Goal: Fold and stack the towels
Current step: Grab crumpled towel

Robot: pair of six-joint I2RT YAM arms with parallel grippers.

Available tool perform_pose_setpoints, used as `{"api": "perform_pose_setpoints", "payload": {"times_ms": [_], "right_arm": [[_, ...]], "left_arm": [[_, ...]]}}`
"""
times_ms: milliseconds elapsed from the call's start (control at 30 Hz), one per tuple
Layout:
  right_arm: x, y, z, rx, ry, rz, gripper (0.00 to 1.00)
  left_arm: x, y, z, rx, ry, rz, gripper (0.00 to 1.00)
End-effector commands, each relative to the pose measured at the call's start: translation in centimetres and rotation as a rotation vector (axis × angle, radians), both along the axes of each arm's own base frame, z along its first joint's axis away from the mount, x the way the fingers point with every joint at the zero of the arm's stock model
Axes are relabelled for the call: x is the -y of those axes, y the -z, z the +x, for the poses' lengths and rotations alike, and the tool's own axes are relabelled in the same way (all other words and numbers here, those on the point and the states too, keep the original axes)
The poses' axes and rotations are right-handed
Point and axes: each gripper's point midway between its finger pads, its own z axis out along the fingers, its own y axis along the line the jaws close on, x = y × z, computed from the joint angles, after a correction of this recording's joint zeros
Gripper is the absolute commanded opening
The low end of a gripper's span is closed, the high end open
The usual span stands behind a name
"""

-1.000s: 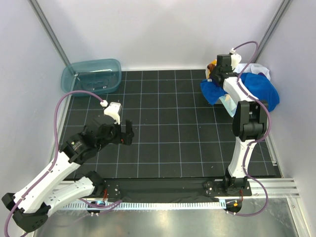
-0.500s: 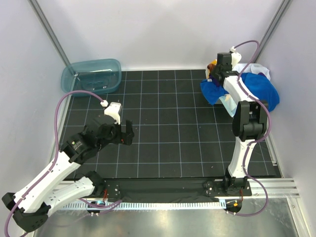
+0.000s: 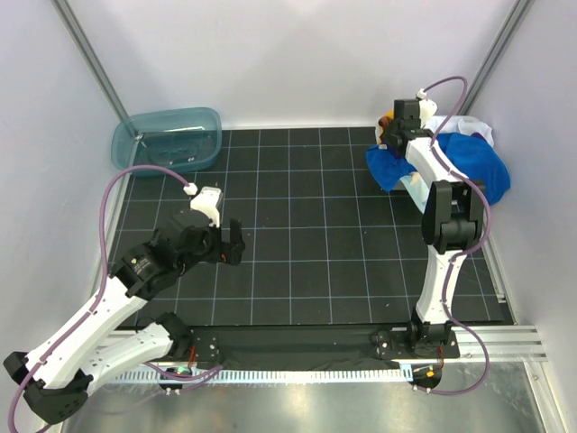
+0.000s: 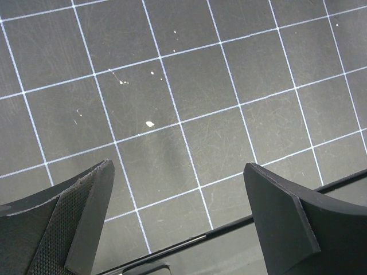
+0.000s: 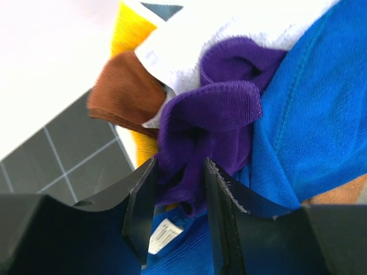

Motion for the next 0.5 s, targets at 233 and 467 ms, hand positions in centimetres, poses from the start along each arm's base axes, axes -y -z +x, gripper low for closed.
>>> {"api": "perform_pose_setpoints", "payload": {"times_ms": [233, 467], "right_arm": [[0.3, -2.7, 0.8, 0.053, 0.018, -0.013, 0.14], [1.5, -10.6, 1.2, 0.168, 0.049, -0.064, 0.01]], "left_arm": [[0.0, -0.5, 0.5, 0.033, -0.002, 0.000, 1.00], [0.0, -0.7, 0.5, 0.036, -0.001, -0.003, 0.99]]}}
